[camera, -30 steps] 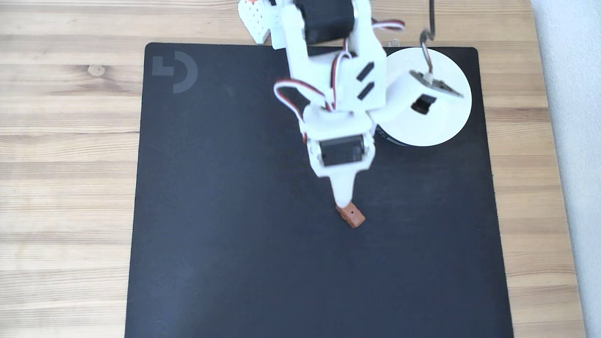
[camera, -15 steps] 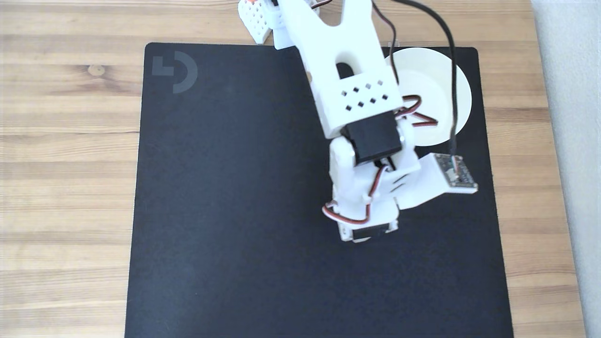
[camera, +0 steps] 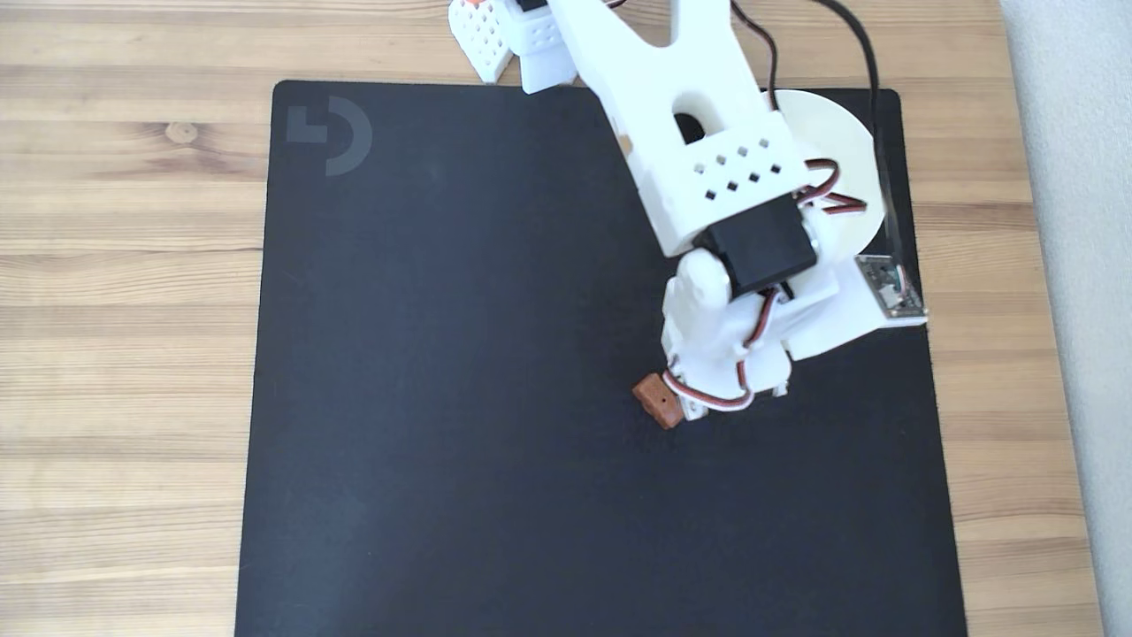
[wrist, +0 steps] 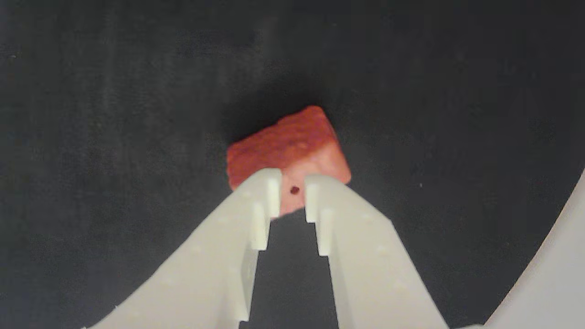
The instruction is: Pick up the toy and place it on the plate
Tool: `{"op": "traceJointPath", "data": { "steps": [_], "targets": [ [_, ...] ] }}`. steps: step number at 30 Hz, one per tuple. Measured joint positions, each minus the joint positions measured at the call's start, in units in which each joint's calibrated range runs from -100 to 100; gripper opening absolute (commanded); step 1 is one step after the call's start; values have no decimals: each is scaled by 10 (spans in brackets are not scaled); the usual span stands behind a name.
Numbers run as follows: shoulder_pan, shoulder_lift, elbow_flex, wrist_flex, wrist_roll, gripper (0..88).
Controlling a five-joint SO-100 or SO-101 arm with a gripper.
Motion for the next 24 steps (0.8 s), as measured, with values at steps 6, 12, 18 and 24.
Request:
{"op": "traceJointPath", "data": {
  "steps": [6,12,18,24],
  "targets": [
    [9,0,-5,3,0,24],
    [10,0,-6,3,0,24],
    [23,0,-6,3,0,24],
    [32,0,-6,6,0,30]
  ]
}}
